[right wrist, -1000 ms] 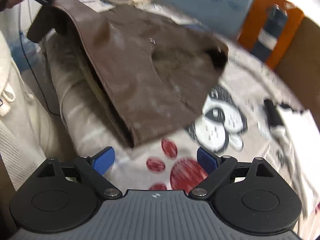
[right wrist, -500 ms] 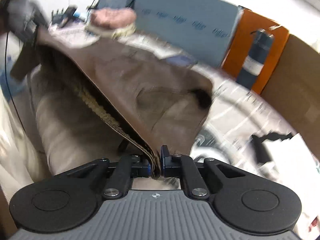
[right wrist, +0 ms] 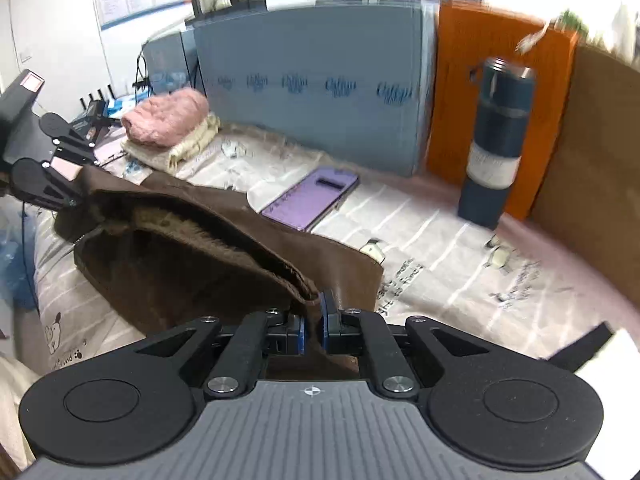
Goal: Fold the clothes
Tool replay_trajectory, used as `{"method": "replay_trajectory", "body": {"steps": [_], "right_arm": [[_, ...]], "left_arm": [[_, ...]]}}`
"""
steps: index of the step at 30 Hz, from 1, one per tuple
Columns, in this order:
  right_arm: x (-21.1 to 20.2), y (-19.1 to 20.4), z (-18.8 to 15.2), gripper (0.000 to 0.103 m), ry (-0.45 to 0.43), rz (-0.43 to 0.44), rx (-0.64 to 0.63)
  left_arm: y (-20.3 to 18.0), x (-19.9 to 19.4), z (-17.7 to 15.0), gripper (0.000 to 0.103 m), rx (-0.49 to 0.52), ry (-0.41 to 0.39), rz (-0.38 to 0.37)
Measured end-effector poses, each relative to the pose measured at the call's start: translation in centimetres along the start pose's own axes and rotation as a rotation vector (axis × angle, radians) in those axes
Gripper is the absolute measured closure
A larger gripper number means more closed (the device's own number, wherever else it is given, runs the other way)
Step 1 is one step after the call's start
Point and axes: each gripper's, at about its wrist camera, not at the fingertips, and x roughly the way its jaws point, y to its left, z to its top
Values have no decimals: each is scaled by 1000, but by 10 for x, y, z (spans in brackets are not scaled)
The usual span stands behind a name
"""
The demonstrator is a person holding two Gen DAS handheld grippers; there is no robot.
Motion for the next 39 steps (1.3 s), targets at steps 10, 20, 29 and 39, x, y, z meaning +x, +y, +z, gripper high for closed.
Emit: {"method": "replay_trajectory", "body": {"steps": [10,20,29,39], "right_arm": [[71,-50,9,79,94,70,275],[68,-66,-14,32,34,-1,550],[72,-59,-38,36,3,-37,711],[77,-55,-26,86,-78,-61,699]], "left_arm": [[79,22,-51,35,-473,-78,97],[92,55,-83,28,-681,-182,9],[105,85,-87,36,-763,-163,-54],[85,48,-84,100,-708,-227,140]]}}
